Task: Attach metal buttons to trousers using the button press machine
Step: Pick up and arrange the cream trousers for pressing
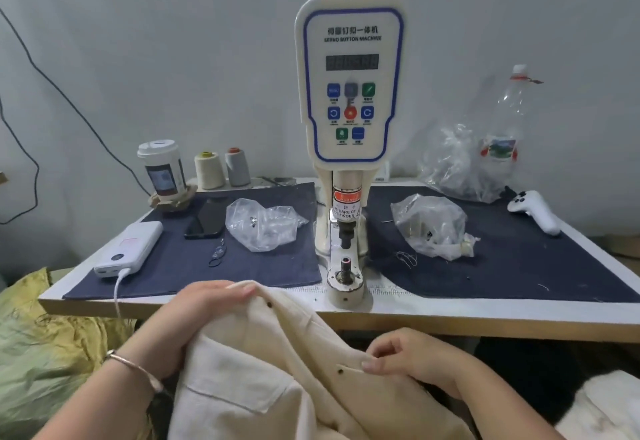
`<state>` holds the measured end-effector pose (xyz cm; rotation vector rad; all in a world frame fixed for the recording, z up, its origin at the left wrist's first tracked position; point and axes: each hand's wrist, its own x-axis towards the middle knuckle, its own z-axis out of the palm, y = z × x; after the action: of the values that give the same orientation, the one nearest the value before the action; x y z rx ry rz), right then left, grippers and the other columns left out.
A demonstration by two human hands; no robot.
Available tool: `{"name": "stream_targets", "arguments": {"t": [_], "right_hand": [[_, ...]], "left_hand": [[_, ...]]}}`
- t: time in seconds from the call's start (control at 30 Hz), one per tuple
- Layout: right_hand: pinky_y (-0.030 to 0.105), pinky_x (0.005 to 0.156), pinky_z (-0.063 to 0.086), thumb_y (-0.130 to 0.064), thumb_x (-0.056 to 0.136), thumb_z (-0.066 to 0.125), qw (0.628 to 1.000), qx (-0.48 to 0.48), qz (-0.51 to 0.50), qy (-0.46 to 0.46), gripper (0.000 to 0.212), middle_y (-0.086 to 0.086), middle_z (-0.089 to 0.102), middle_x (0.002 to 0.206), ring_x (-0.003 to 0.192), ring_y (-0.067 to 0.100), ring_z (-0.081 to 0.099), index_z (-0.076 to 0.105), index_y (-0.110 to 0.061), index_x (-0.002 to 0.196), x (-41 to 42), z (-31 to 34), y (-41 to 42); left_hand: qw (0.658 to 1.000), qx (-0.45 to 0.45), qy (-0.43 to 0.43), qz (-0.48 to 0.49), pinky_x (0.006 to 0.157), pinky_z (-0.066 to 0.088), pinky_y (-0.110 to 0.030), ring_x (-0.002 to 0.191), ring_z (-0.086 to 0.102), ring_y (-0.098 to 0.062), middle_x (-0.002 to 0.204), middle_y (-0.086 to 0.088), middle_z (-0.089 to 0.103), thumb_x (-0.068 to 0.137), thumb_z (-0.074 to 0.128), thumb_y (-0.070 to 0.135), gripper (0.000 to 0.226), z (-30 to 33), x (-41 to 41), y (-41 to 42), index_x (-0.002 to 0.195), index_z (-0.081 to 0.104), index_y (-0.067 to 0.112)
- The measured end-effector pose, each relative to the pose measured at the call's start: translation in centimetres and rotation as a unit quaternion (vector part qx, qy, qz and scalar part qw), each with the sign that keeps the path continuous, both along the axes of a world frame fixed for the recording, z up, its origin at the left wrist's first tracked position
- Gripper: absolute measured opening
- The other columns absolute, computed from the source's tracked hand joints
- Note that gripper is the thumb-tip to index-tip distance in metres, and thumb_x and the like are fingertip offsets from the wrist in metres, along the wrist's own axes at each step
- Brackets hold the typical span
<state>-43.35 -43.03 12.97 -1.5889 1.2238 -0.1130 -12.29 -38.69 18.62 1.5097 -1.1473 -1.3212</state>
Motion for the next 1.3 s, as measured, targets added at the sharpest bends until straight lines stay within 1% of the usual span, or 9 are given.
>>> {"name": "stream_targets", "arguments": {"t": [0.1,0.2,0.27,0.33,0.47,0.6,0.73,0.97,1.3], "right_hand": [[0.024,0.083,0.052,-0.038,0.082,0.074,0.998,-0.042,-0.035,-0.019,0.016,-0.009,0.074,0.088,0.084,0.009,0.068,0.076,-0.022,0.087,-0.8,1.1,-0.5],[0.026,0.069,0.056,-0.027,0.087,0.070,0.974,-0.138,-0.166,-0.072,0.015,-0.003,0.075,0.077,0.069,0.011,0.071,0.073,-0.016,0.078,-1.8,3.4,-2.5],[0.033,0.067,0.055,-0.022,0.090,0.065,0.901,-0.295,-0.316,-0.036,0.014,0.000,0.073,0.073,0.068,0.016,0.068,0.071,-0.016,0.078,-2.8,4.6,-4.8],[0.036,0.075,0.053,-0.014,0.092,0.057,0.834,-0.405,-0.363,0.092,0.016,0.006,0.073,0.092,0.088,0.025,0.065,0.073,-0.016,0.094,-3.7,5.2,-7.5],[0.035,0.094,0.047,-0.010,0.096,0.051,0.878,-0.275,-0.265,0.290,0.036,0.012,0.058,0.132,0.120,0.033,0.054,0.058,-0.017,0.131,-4.0,5.1,-12.5],[0.028,0.079,0.045,-0.028,0.098,0.051,0.868,-0.260,-0.282,0.314,0.028,0.008,0.064,0.121,0.111,0.028,0.060,0.066,-0.018,0.119,-3.8,4.7,-15.1],[0.023,0.079,0.042,-0.046,0.091,0.059,0.886,-0.193,-0.280,0.315,0.044,0.005,0.064,0.121,0.113,0.021,0.060,0.062,-0.015,0.122,-4.3,4.3,-16.8],[0.024,0.063,0.035,-0.036,0.090,0.060,0.825,-0.353,-0.319,0.307,0.013,0.002,0.070,0.094,0.091,0.024,0.064,0.069,-0.026,0.088,-3.9,1.6,-16.5],[0.027,0.063,0.034,-0.026,0.093,0.057,0.810,-0.396,-0.332,0.278,0.012,0.007,0.069,0.095,0.088,0.030,0.063,0.068,-0.023,0.095,-4.3,0.8,-16.9]], "left_hand": [[0.999,-0.023,-0.037,0.028,0.084,0.056,-0.044,0.085,0.074,-0.031,0.091,-0.013,0.077,0.066,0.080,0.046,0.041,0.7,0.6,-1.2,0.092,0.080,0.014],[0.986,-0.076,-0.149,0.026,0.064,0.047,-0.032,0.059,0.063,-0.014,0.065,0.002,0.068,0.071,0.079,0.045,0.032,0.0,-0.2,-3.1,0.069,0.075,0.013],[0.958,-0.135,-0.252,0.019,0.057,0.032,-0.030,0.051,0.041,-0.008,0.055,0.004,0.042,0.081,0.076,0.041,0.044,-1.1,-1.2,-4.7,0.058,0.058,0.007],[0.945,-0.179,-0.274,0.003,0.056,0.027,-0.031,0.053,0.032,-0.008,0.058,0.003,0.033,0.088,0.069,0.038,0.050,-2.1,-1.7,-6.3,0.060,0.048,0.002],[0.948,-0.177,-0.258,-0.063,0.059,0.024,-0.032,0.055,0.027,-0.013,0.057,0.004,0.027,0.094,0.060,0.044,0.053,-3.3,-1.5,-9.7,0.057,0.032,0.018],[0.947,-0.133,-0.284,-0.076,0.061,0.030,-0.031,0.055,0.030,-0.013,0.058,0.002,0.029,0.094,0.057,0.048,0.056,-4.9,-1.2,-11.6,0.059,0.030,0.014],[0.950,-0.112,-0.278,-0.083,0.057,0.030,-0.028,0.053,0.029,-0.011,0.055,0.004,0.028,0.092,0.058,0.052,0.058,-5.3,-0.9,-12.1,0.058,0.031,0.014],[0.956,-0.126,-0.254,-0.078,0.055,0.028,-0.025,0.056,0.027,-0.014,0.059,-0.002,0.027,0.080,0.058,0.064,0.065,-5.5,-0.9,-11.6,0.061,0.028,0.009],[0.962,-0.125,-0.238,-0.056,0.059,0.028,-0.030,0.056,0.027,-0.015,0.058,-0.001,0.027,0.089,0.064,0.052,0.060,-5.5,-0.9,-11.5,0.057,0.030,0.014]]}}
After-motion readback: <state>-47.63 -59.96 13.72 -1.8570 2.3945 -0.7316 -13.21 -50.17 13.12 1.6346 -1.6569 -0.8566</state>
